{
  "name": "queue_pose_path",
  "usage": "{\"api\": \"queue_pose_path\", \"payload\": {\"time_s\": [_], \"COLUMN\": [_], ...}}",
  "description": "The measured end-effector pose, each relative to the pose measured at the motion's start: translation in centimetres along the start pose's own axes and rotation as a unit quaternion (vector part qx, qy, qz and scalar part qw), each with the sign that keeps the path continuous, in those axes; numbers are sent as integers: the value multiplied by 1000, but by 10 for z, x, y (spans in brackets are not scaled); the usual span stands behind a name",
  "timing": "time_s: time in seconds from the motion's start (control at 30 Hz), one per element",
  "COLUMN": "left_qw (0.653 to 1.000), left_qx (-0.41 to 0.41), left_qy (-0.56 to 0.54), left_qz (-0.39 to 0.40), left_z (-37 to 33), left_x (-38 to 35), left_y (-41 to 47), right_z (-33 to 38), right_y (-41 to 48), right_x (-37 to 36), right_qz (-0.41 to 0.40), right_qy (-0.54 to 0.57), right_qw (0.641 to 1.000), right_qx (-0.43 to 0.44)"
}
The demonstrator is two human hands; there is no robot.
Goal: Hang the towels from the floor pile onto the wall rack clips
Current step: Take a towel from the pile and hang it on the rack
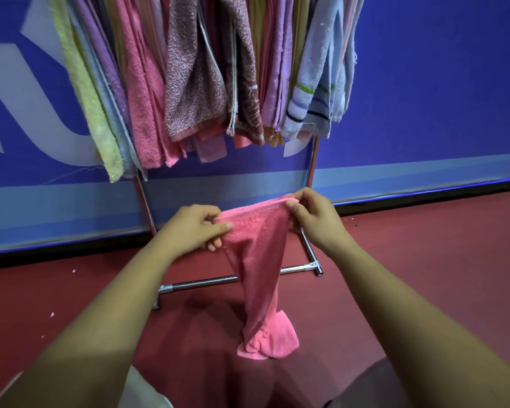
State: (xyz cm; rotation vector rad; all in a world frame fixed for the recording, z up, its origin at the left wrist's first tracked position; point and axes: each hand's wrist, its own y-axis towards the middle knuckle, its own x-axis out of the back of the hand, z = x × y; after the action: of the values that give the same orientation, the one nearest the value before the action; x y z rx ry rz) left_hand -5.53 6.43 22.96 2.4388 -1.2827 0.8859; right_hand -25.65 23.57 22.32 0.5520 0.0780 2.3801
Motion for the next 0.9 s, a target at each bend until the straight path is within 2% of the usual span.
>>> {"api": "queue_pose_path", "payload": {"time_s": [0.07, 0.17, 0.3, 0.43, 0.53, 0.6, 0.67, 0.7, 0.73, 0.8, 0.83, 0.9], "left_qw": [999, 993, 988, 985, 979, 965, 942, 936, 948, 977, 978, 971], "left_qx": [-5, -42, -79, -119, -147, -178, -199, -198, -195, -179, -172, -177], "left_qy": [54, 100, 65, 16, -41, -121, -254, -283, -247, -75, -23, 6], "left_qz": [6, -47, -116, -127, -135, -147, -95, -66, -54, -86, -113, -158], "left_z": [10, 5, -38, -92, -153, -197, -233, -245, -254, -261, -263, -268], "left_x": [3, 7, 22, 61, 98, 124, 148, 157, 163, 172, 174, 180], "left_y": [-3, -10, -8, -9, -22, -36, -49, -52, -56, -56, -56, -54], "right_z": [-5, 4, 34, 96, 159, 204, 244, 259, 268, 274, 275, 280], "right_y": [-1, -9, -3, 6, 11, 12, 12, 12, 13, 17, 18, 17], "right_x": [-2, 3, 19, 50, 82, 107, 131, 139, 144, 146, 146, 144], "right_qz": [-3, -20, -77, -116, -91, -49, 26, 59, 64, -20, -68, -92], "right_qy": [5, 12, 4, 65, 150, 239, 353, 377, 348, 138, 45, 17], "right_qw": [1000, 1000, 997, 991, 982, 966, 932, 920, 932, 987, 993, 990], "right_qx": [-8, -19, -6, 26, 65, 85, 84, 83, 79, 83, 91, 106]}}
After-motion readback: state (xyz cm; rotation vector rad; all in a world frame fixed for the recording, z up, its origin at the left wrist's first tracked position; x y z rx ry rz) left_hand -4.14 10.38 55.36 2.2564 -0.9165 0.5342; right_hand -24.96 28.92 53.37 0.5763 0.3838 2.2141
